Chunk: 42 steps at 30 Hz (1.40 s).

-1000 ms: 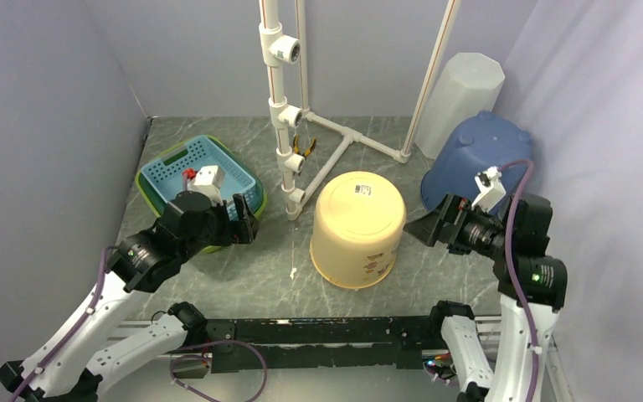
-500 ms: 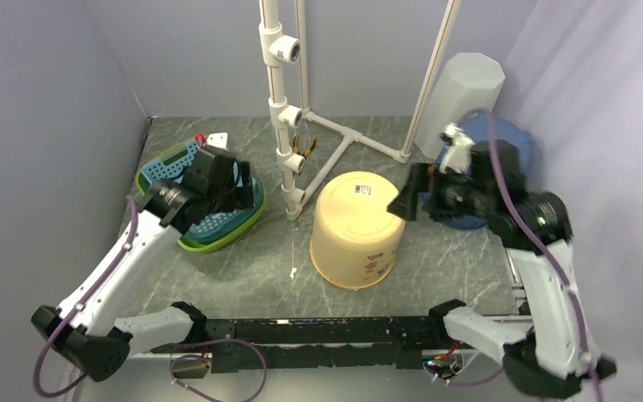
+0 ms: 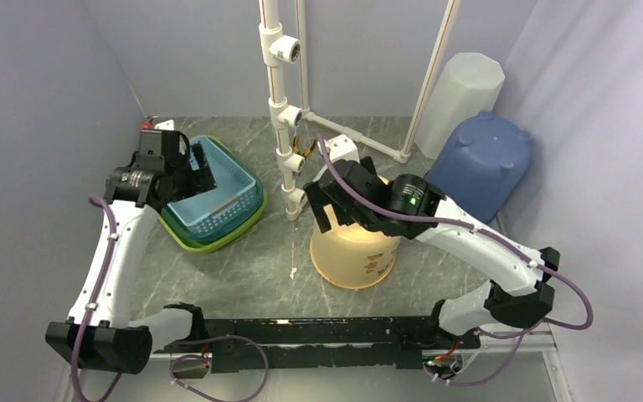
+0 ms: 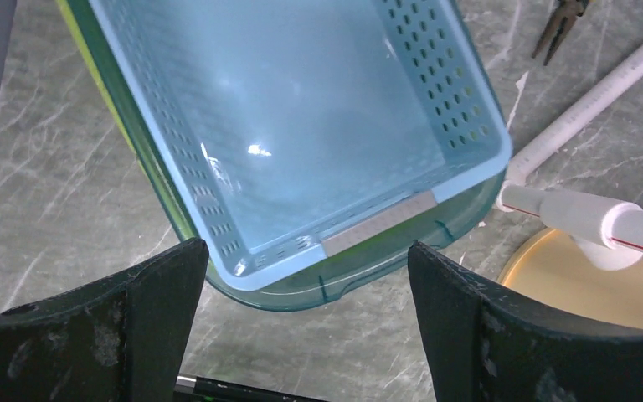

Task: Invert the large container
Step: Move the container to the center of the board.

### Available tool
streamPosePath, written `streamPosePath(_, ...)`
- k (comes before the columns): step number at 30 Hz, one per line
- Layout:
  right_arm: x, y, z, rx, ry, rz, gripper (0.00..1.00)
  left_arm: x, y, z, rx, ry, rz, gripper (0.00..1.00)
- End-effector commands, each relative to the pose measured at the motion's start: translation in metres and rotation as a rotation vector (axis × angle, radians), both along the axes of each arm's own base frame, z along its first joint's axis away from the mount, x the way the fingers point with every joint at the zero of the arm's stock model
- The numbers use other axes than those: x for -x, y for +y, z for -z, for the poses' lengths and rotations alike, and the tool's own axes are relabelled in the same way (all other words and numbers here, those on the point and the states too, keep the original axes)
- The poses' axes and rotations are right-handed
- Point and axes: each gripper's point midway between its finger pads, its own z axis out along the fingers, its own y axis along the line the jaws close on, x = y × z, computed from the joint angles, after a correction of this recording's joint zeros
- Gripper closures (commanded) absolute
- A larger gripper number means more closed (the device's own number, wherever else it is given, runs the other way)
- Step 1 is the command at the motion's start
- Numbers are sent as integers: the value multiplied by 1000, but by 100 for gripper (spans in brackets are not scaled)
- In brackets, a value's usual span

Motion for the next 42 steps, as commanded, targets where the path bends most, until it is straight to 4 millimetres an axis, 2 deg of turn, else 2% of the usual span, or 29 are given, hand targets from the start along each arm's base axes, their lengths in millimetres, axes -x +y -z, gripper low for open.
streamPosePath(1,-22,-2,-32,-137,-182,46,0,1,3,8,84,11,35,5)
streamPosePath(5,-32,6,-22,-83,-214,34,0,-4,7,20,107,48,29,5)
streamPosePath(8,-42,12,-11,-22,-206,60,0,-9,10,20,99,44,31,5)
streamPosePath(11,-47,26,3,2,-199,25,0,-13,8,19,102,28,56,5)
streamPosePath(14,-53,26,20,19,-175,50,0,-14,6,21,105,43,70,5)
streamPosePath(16,-56,15,33,59,-160,99,0,-14,6,23,103,46,68,5)
streamPosePath(17,-57,6,38,88,-158,137,0,-14,13,24,103,44,45,5)
streamPosePath(20,-51,-18,55,149,-133,202,0,-14,15,24,99,39,42,5)
streamPosePath(24,-30,-52,73,171,-62,246,0,-13,15,24,98,39,44,5)
streamPosePath(29,6,-96,77,107,11,281,0,-11,15,26,95,42,51,5)
streamPosePath(31,18,-120,78,89,32,343,0,-10,16,28,93,48,52,5)
streamPosePath(34,24,-153,67,56,27,456,0,-10,16,28,92,46,51,5)
streamPosePath(36,21,-159,47,-2,2,480,0,-10,14,26,100,39,57,5)
streamPosePath(38,14,-145,18,-87,-41,414,0,-10,14,25,102,31,59,5)
streamPosePath(40,6,-118,-12,-198,-75,313,0,-10,15,23,99,30,56,5)
streamPosePath(42,-3,-86,-28,-265,-81,217,0,-8,16,22,92,29,48,5)
